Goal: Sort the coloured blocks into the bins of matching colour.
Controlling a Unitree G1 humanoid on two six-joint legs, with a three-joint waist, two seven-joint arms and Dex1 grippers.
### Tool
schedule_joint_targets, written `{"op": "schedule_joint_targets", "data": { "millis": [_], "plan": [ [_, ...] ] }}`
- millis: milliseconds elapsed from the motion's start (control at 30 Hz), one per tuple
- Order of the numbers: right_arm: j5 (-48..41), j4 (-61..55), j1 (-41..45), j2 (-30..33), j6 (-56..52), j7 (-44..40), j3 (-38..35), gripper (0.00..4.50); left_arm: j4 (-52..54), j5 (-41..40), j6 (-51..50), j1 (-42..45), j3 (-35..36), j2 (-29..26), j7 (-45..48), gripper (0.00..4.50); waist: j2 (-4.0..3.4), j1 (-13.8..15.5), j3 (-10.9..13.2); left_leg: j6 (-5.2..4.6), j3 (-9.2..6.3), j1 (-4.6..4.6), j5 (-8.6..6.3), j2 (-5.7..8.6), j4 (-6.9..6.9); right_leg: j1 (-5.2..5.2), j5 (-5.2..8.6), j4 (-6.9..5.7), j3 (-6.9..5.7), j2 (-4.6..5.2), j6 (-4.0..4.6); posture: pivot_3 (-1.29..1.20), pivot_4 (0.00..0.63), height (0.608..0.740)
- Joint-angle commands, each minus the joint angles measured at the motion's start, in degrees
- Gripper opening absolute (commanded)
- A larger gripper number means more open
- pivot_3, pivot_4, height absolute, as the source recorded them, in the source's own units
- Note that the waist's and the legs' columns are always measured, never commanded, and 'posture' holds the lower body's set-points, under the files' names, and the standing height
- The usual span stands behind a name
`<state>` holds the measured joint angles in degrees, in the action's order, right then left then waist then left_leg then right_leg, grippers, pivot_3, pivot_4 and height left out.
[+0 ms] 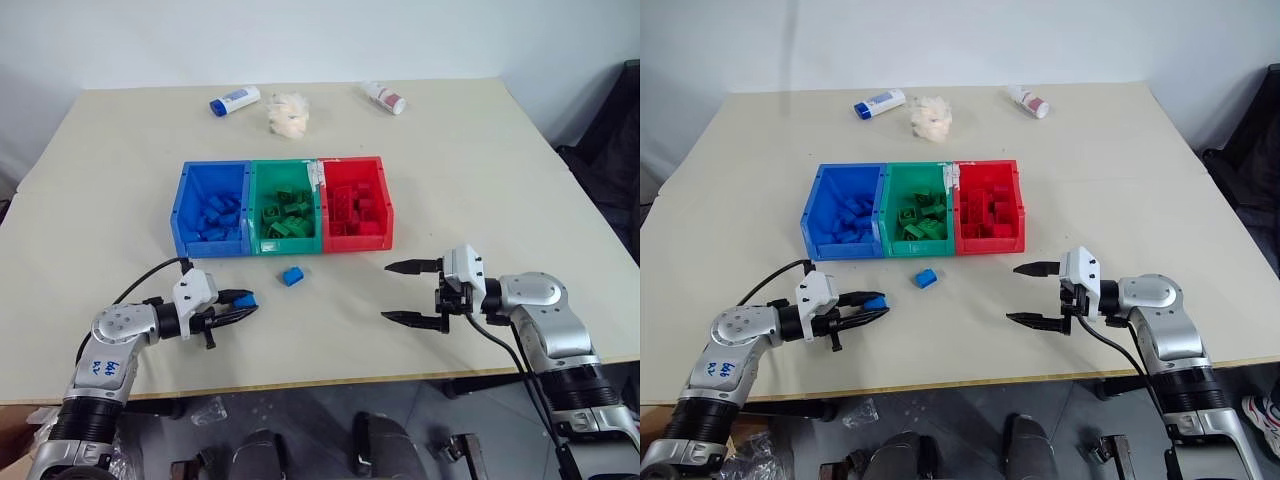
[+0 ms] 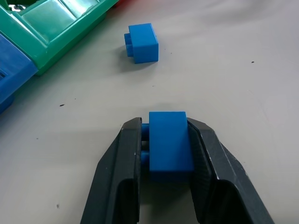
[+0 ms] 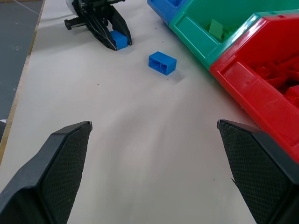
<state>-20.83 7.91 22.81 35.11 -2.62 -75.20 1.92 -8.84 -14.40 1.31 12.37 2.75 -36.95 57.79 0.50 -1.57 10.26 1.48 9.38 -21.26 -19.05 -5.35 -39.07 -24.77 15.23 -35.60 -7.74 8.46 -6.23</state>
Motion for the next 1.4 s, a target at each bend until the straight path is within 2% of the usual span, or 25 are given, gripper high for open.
{"op": "schedule_joint_targets", "data": {
  "millis": [33,233,367,533,733,867,967,1167,1267,1400],
  "plan": [
    [-0.89,-1.75,-0.39,1.09,0.73,0.19,-1.66,4.50,5.73,-1.85,-1.48,1.76,3.06,-1.08,-2.15,0.94,0.00,0.01,0.00,0.00,0.00,-0.01,0.00,0.00,0.00,0.00,0.00,0.01,0.00,0.00,0.00,0.00,0.150,0.740],
    [-0.74,-1.23,-0.20,0.85,0.90,0.51,-1.54,4.50,6.50,-1.88,-7.51,11.43,7.62,-0.54,-11.89,0.94,0.02,0.16,0.01,-0.02,-0.01,-0.01,0.00,0.00,-0.04,0.05,-0.02,0.02,0.00,0.00,-0.03,0.00,0.150,0.740],
    [-0.62,-0.41,0.57,0.40,1.11,0.73,-1.24,4.50,-2.10,2.96,-8.68,19.05,7.12,-1.23,-16.90,0.94,0.02,-0.11,0.01,-0.03,0.02,-0.01,-0.02,0.02,-0.02,0.03,-0.03,0.05,0.01,-0.01,-0.05,0.00,0.150,0.740],
    [-0.49,-0.01,1.02,0.26,1.25,0.91,-1.02,4.50,-6.01,3.59,-8.24,23.19,5.90,-0.32,-17.19,2.61,0.03,0.00,0.01,-0.03,0.03,-0.03,-0.02,0.02,-0.02,0.03,-0.03,0.08,0.01,-0.04,-0.06,0.00,0.150,0.740],
    [-0.58,0.13,0.80,0.56,1.39,0.96,-1.26,4.50,-1.54,1.56,-10.60,19.51,6.52,-1.86,-14.23,4.47,0.03,-0.10,0.02,-0.03,0.05,-0.02,-0.03,0.02,-0.02,0.03,-0.04,0.08,0.03,-0.04,-0.07,0.00,0.150,0.740],
    [-0.61,0.42,0.99,0.60,1.40,0.73,-1.20,4.50,2.50,-0.50,-12.36,15.41,8.61,-4.32,-11.59,4.47,0.03,-0.09,0.02,-0.03,0.05,-0.02,-0.03,0.01,-0.02,0.01,-0.03,0.06,0.04,-0.04,-0.07,0.00,0.150,0.740],
    [-0.51,1.82,1.97,0.56,1.67,0.07,-0.99,4.50,7.89,-6.16,-10.28,6.86,13.19,-8.60,-2.69,4.47,0.03,-0.46,0.02,-0.01,0.14,-0.02,-0.08,-0.01,0.00,-0.07,-0.03,0.06,0.11,-0.04,-0.07,0.00,0.150,0.740],
    [-0.48,3.99,3.44,0.71,2.27,-2.01,-0.40,4.50,12.38,-13.25,-8.65,-10.54,22.29,-13.41,10.07,4.47,0.03,-0.22,0.02,-0.01,0.34,-0.03,-0.10,-0.06,0.00,-0.25,-0.03,0.02,0.24,-0.04,-0.05,0.00,0.150,0.740],
    [-0.38,5.18,4.25,0.70,2.60,-3.12,-0.23,4.50,12.06,-14.09,-8.15,-15.74,24.81,-14.00,12.04,4.47,0.03,-0.05,0.02,-0.02,0.43,-0.03,-0.14,-0.10,0.00,-0.35,-0.01,0.01,0.29,-0.05,-0.03,0.00,0.150,0.740],
    [0.01,6.88,5.86,0.45,3.02,-4.02,0.08,4.50,13.03,-12.36,-6.76,-17.68,22.78,-12.36,10.82,4.47,0.03,0.16,0.02,-0.02,0.43,-0.03,-0.14,-0.09,-0.02,-0.35,-0.01,0.06,0.33,-0.05,-0.02,0.00,0.150,0.740]
  ]
}}
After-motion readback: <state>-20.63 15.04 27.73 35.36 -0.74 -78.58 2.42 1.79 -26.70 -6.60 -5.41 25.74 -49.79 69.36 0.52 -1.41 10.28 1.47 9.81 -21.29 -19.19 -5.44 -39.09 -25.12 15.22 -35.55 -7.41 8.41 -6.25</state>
